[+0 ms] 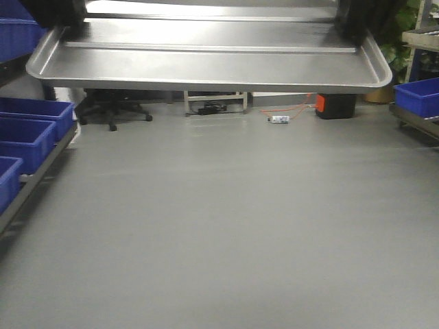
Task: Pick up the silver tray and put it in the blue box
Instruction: 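Drive the base away from the rack holding the tray in both grippers, then turn the base across the room carrying the tray with both grippers, then drive up to the shelf of blue bins holding the tray above one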
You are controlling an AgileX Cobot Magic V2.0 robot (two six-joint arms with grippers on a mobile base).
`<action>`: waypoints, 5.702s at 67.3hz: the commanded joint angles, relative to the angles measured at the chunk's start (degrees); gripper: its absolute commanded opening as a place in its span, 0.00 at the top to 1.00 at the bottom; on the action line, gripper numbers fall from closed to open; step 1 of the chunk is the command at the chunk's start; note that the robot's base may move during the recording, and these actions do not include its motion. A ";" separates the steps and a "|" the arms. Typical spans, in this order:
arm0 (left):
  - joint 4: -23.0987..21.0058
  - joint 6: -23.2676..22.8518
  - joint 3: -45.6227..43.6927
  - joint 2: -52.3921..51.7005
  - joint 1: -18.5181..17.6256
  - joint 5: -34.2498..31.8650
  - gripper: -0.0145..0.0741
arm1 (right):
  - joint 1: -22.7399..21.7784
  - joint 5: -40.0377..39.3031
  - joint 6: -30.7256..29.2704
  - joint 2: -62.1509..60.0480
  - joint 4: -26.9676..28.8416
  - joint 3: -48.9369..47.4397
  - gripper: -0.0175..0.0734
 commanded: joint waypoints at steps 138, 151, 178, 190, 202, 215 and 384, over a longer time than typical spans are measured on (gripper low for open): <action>2.24 0.67 -1.86 -2.02 -0.20 0.25 0.95 | -0.20 -0.33 -1.19 -2.22 -4.49 -1.82 0.74; 2.14 0.67 -1.86 -2.02 -0.20 0.25 0.95 | -0.31 -0.32 -1.19 -2.22 -4.56 -1.82 0.74; 1.98 0.67 -1.86 -2.02 -0.20 0.25 0.95 | -0.31 -0.32 -1.19 -2.22 -4.56 -1.82 0.74; 2.00 0.67 -1.86 -2.02 -0.20 0.25 0.95 | -0.31 -0.32 -1.19 -2.22 -4.56 -1.82 0.74; 1.07 0.67 -1.86 -2.02 -0.20 0.25 0.95 | -0.31 -0.32 -1.19 -2.22 -4.56 -1.82 0.74; 0.31 0.67 -1.86 -2.02 -0.20 0.25 0.95 | -0.31 -0.39 -1.19 -2.22 -4.56 -1.82 0.74; 0.73 0.67 -1.86 -2.02 -0.20 0.25 0.95 | -0.31 -0.32 -1.19 -2.22 -4.56 -1.82 0.74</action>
